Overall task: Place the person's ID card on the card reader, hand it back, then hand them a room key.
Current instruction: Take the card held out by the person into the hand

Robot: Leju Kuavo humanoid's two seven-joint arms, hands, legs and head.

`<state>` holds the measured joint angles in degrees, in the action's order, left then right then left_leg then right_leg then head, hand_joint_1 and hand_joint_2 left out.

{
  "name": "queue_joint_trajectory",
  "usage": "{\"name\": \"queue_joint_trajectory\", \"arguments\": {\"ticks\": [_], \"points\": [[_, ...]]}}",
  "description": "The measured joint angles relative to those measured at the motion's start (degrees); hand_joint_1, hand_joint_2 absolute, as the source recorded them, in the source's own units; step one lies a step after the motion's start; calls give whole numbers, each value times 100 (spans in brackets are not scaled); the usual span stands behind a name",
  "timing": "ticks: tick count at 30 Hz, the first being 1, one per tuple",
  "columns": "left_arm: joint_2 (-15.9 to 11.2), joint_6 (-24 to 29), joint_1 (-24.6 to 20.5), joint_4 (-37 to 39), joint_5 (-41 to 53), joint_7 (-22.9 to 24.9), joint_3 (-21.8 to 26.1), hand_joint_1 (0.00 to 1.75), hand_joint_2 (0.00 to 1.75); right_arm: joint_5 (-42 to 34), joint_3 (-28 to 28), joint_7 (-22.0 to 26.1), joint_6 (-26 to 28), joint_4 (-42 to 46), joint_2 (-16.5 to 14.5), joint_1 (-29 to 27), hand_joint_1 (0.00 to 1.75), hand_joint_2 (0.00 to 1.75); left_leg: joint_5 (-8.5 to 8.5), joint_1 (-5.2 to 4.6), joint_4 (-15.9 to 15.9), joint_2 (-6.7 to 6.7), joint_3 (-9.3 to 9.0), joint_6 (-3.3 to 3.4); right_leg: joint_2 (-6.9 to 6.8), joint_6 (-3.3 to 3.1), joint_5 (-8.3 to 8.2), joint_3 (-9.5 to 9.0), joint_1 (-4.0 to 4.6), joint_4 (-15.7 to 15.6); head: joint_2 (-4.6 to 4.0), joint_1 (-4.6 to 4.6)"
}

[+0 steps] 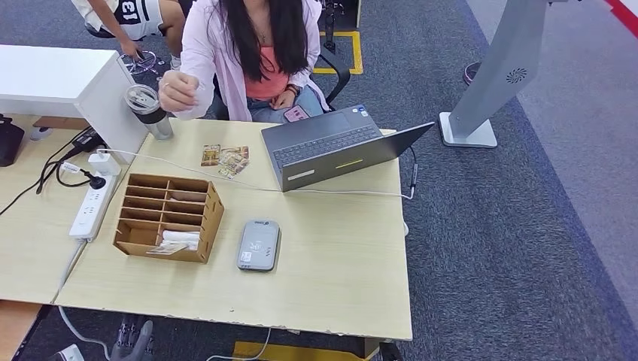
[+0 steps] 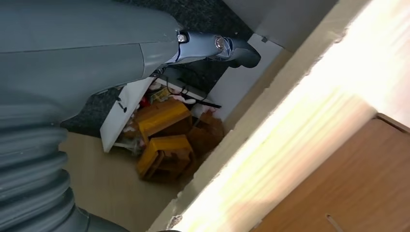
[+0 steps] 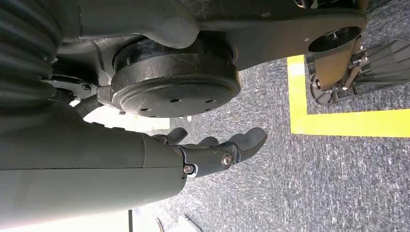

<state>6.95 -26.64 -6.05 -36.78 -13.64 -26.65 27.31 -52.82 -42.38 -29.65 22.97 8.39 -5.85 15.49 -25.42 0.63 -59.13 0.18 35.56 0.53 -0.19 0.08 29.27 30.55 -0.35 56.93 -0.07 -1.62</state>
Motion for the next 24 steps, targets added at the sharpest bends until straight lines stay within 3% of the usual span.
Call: {"name": "queue_joint_trajectory", "arguments": {"ticks": [5,11,14,24], "points": [[-65,-24,-41,267,-310,250,95,0,175,2,-33,-14,-28,-2,7,2,0,175,0,-1,0,0,-1,0,0,1,-1,-2,0,0,0,0],[-149,-403,-80,941,-1250,1292,556,0,175,79,-164,-113,-39,-2,10,36,0,175,0,-2,0,0,0,0,1,0,0,-2,0,-1,0,0],[-148,-454,-59,1211,-1429,1508,798,0,175,101,-221,-153,-39,-2,10,59,0,175,0,-1,0,0,0,0,0,0,0,-2,0,-1,0,1],[-110,-176,-3,1381,-1243,920,976,0,175,-50,-260,-147,-26,-19,37,59,0,175,0,-1,0,0,-2,0,0,0,0,-1,0,-1,0,1]]}}
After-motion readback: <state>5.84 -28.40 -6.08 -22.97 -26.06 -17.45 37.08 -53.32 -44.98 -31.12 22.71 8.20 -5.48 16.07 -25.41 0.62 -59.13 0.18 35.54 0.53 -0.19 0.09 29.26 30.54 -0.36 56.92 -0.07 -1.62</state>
